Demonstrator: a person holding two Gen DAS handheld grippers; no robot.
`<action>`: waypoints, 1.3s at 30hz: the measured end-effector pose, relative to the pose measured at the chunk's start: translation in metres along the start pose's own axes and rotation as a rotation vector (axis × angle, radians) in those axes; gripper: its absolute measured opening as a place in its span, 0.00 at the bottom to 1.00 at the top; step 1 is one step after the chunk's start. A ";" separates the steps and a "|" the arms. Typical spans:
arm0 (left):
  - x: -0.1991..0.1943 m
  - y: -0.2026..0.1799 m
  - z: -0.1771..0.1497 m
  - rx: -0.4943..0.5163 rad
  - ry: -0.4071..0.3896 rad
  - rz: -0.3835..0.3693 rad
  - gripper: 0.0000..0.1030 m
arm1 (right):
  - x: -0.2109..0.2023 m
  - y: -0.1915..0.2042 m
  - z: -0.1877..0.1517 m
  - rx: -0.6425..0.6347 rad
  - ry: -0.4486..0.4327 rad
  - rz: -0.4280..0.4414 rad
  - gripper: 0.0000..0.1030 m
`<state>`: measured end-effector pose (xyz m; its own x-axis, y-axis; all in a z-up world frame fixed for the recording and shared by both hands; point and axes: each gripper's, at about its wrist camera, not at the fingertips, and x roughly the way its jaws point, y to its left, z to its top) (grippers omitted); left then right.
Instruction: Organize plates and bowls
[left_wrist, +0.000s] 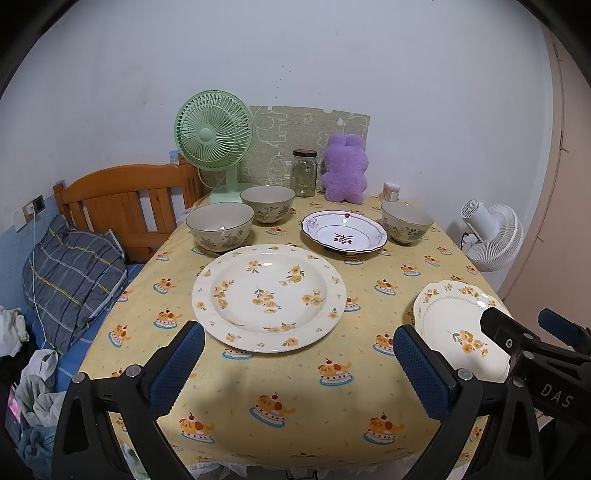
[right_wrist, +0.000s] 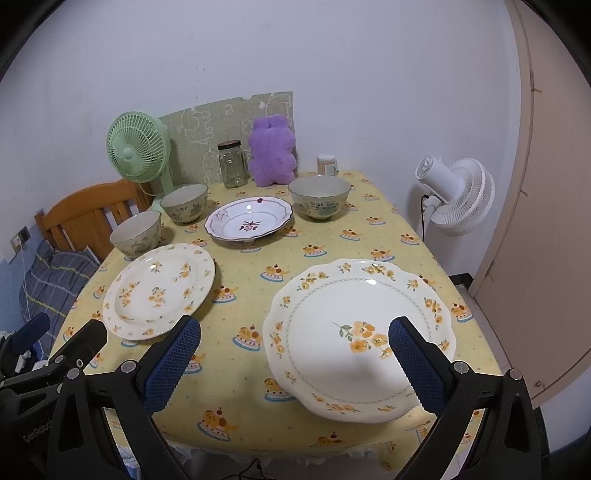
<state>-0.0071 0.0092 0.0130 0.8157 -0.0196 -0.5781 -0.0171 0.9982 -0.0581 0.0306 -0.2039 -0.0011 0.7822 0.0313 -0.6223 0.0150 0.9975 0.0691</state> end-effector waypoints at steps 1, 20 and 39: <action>0.000 0.000 0.000 0.000 0.000 0.000 1.00 | 0.000 0.001 0.000 -0.001 0.001 0.000 1.00; 0.023 -0.009 0.007 0.055 0.026 -0.067 0.94 | 0.008 -0.004 -0.003 0.047 0.029 -0.076 1.00; 0.091 -0.116 0.016 0.105 0.168 -0.098 0.86 | 0.061 -0.104 0.015 0.086 0.130 -0.112 0.97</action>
<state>0.0785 -0.1072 -0.0204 0.7026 -0.1172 -0.7018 0.1247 0.9914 -0.0408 0.0863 -0.3066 -0.0344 0.6860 -0.0663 -0.7246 0.1548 0.9863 0.0563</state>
